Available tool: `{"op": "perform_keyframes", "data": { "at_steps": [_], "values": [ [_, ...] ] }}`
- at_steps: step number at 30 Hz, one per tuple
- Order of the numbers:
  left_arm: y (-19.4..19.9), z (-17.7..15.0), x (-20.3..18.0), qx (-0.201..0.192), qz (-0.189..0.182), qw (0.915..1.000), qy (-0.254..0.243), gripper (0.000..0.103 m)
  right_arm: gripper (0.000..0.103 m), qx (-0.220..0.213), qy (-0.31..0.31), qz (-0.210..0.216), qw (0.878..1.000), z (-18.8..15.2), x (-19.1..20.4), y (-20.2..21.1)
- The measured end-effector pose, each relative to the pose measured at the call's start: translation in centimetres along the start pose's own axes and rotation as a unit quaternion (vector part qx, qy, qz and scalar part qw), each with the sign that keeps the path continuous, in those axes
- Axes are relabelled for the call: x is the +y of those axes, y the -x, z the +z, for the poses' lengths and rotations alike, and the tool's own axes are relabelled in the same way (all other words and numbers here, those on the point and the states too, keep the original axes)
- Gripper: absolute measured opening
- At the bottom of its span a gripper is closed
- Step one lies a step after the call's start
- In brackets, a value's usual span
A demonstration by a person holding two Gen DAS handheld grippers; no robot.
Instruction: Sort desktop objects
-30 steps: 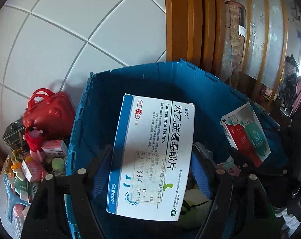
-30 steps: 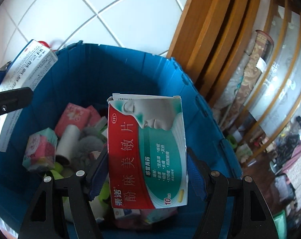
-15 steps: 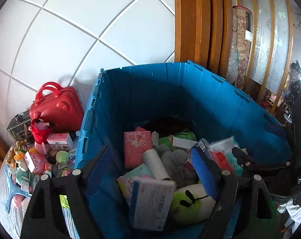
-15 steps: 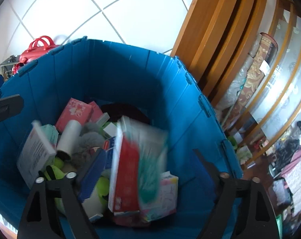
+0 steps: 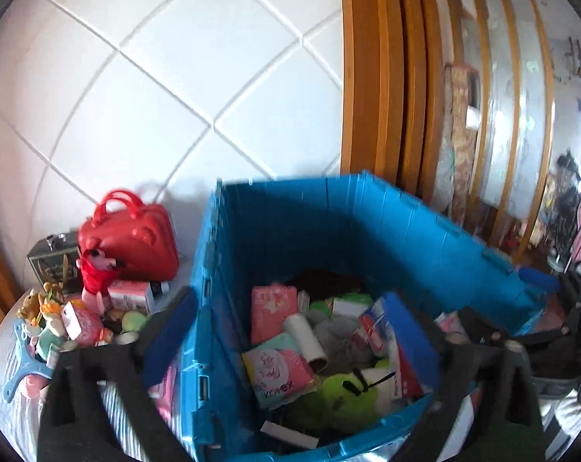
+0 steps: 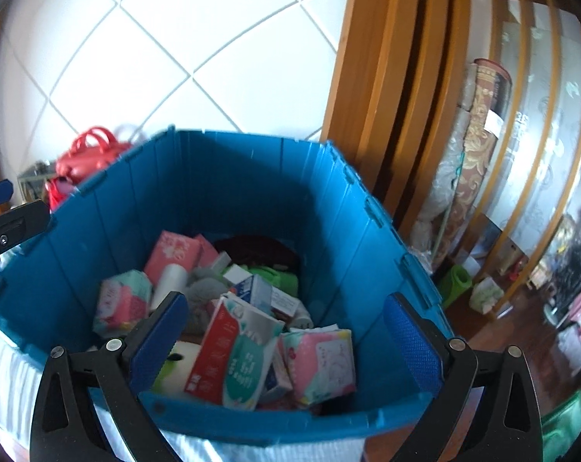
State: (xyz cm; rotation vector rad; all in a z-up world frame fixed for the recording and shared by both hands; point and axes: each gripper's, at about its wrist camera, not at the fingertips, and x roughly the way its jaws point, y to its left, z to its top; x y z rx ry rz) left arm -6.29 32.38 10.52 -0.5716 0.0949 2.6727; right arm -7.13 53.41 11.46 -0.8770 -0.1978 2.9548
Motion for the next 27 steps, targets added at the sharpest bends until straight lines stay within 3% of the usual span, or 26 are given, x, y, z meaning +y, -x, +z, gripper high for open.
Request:
{"op": "perform_keyframes", "data": {
  "at_steps": [3,6,12,27],
  "values": [
    [1.7,-0.1,-0.1,-0.032,0.023,0.9992,-0.001,0.103,0.103,-0.019,-0.010,0.005,1.000,-0.4,0.1,1.4],
    [1.4,-0.4,-0.4,-0.019,0.050,0.9985,-0.011,0.103,0.103,-0.024,-0.018,0.012,0.999,-0.7,0.4,2.1],
    [-0.2,-1.1,0.6,0.043,0.020,0.9988,0.009,0.103,0.103,-0.013,-0.025,0.019,0.999,-1.2,1.1,2.5],
    [0.3,-1.8,0.9,0.040,0.039,0.9984,0.011,0.103,0.103,0.000,-0.029,0.017,0.999,-1.0,1.2,1.8]
  ]
}}
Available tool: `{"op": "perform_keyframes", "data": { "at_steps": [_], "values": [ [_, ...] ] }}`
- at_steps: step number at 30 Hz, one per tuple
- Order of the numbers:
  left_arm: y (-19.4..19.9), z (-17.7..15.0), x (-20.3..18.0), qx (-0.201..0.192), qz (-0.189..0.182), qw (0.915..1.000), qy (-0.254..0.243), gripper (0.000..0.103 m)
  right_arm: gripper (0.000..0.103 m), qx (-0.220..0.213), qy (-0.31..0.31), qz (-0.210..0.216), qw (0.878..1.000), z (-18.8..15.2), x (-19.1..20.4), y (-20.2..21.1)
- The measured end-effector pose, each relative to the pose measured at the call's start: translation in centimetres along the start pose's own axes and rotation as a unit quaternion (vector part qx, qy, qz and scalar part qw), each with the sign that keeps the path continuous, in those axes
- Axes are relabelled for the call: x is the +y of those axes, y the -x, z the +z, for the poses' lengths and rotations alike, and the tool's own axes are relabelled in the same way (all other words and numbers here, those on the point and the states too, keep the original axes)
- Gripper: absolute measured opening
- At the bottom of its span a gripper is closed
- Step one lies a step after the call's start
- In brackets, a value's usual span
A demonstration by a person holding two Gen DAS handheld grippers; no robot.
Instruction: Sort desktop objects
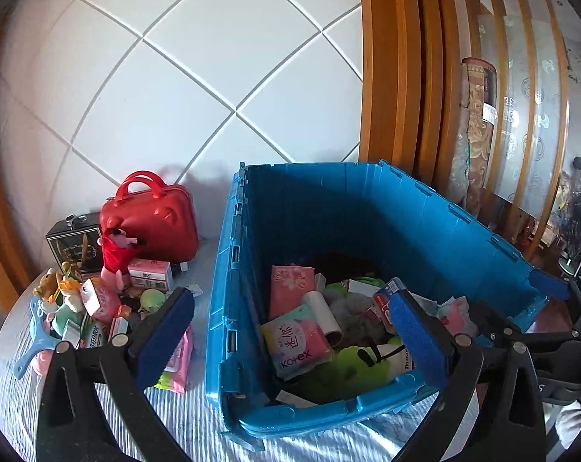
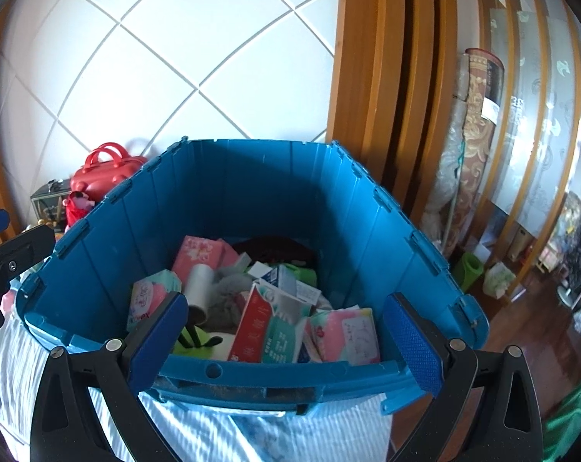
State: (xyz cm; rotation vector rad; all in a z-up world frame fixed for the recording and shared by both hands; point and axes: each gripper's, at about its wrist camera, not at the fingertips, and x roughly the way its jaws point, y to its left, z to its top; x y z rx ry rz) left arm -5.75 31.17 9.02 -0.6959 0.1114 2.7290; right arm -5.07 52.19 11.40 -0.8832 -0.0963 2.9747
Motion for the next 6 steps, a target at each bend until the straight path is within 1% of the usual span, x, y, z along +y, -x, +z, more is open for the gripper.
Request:
{"op": "perform_keyframes", "data": {
  "at_steps": [6],
  "values": [
    [-0.25,0.20,-0.50,-0.001,-0.002,1.0000,-0.004,0.103,0.103,0.001,-0.005,-0.002,1.000,0.06,-0.45,-0.28]
  ]
}}
